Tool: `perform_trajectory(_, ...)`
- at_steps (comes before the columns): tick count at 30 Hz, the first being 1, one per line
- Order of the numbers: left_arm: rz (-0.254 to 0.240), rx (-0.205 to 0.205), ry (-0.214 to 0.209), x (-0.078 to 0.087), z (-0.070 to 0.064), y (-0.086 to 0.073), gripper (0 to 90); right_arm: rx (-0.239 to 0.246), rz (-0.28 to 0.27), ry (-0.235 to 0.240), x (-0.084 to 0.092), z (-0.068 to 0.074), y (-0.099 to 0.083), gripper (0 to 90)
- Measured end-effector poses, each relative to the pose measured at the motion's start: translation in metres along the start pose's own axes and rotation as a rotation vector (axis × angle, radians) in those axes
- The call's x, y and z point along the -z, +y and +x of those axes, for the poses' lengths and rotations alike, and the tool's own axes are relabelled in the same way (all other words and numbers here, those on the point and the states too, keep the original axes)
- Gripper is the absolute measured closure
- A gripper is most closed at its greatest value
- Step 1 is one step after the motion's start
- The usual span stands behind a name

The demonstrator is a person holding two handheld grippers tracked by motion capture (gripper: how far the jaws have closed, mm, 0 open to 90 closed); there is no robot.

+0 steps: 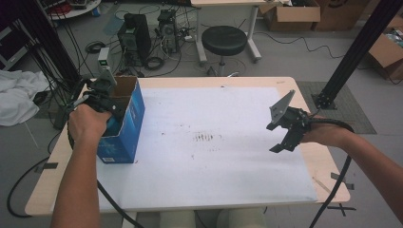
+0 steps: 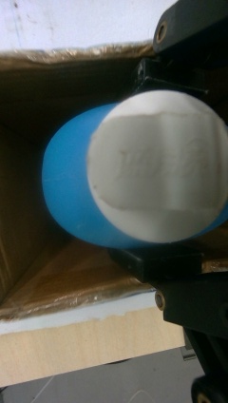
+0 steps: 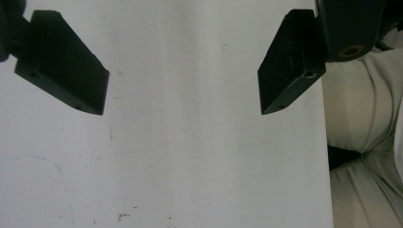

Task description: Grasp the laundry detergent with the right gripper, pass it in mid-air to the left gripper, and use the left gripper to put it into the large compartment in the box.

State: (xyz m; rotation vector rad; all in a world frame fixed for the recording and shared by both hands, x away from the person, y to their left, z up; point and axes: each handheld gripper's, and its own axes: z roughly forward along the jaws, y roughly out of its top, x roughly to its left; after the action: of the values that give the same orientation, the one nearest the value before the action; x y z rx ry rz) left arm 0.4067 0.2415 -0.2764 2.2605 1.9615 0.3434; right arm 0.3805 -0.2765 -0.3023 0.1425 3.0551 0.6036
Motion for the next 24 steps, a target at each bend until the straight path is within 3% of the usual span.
perform_trajectory(7, 0.001, 0.008, -0.008, -0.0067, 0.0014, -0.001, 37.6, -0.005, 0.01, 0.002, -0.0026, 0.0001, -0.0007, 17.3)
perform_trajectory(24, -0.002, 0.035, -0.014, -0.0025, 0.0031, 0.0, 33.4, -0.001, 0.007, 0.013, -0.0071, 0.0017, 0.0007, 17.5)
